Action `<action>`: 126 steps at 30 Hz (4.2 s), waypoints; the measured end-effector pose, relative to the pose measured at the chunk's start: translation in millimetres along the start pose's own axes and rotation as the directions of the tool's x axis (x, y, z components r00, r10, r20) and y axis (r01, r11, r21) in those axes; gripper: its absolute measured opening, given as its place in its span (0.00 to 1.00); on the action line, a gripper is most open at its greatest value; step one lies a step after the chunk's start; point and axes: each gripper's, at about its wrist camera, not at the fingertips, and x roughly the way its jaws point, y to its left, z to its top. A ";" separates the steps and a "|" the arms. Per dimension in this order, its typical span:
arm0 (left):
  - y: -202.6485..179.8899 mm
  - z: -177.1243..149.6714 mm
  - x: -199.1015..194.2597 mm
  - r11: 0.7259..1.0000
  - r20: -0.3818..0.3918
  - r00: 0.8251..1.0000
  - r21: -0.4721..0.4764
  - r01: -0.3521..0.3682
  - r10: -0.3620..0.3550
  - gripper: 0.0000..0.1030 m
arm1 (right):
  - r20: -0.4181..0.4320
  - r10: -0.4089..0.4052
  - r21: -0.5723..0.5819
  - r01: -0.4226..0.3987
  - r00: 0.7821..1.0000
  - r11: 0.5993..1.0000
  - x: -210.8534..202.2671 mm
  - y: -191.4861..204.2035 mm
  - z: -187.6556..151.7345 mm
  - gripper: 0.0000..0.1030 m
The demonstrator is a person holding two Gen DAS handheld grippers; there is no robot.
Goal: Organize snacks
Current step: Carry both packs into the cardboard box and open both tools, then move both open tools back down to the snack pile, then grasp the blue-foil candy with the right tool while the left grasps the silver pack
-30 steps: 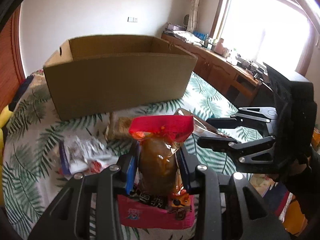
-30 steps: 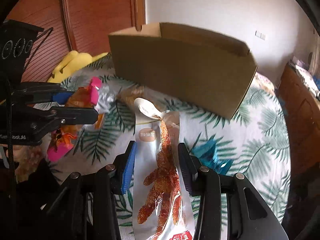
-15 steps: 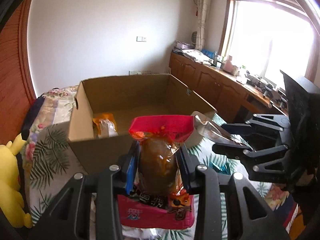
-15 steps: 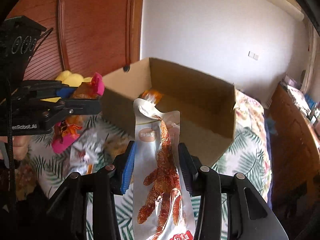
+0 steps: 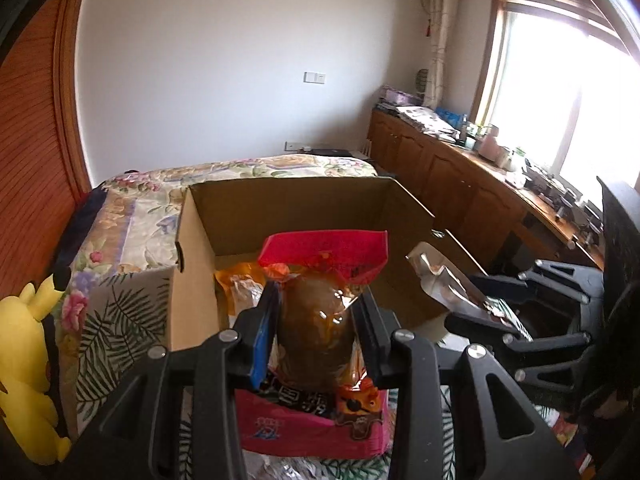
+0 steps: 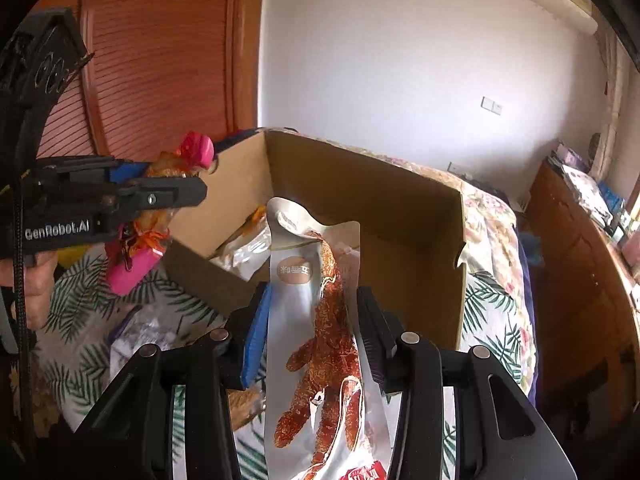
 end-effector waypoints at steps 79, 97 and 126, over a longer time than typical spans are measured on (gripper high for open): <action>5.5 -138.8 -36.6 0.991 -0.064 0.997 0.125 -0.037 0.045 0.70 | -0.052 0.040 0.136 -0.033 0.998 0.990 -17.5 -26.1 -142.8 0.68; 24.0 -181.3 -18.4 0.991 -0.159 0.985 0.119 -0.052 0.071 0.70 | -0.159 0.014 0.068 -0.004 0.987 0.998 6.7 -31.2 -159.3 0.61; -2.4 -142.7 52.6 0.928 -0.430 0.902 0.352 0.125 0.042 0.72 | -0.146 0.053 0.080 -0.041 0.988 0.996 14.0 -26.5 -167.2 0.37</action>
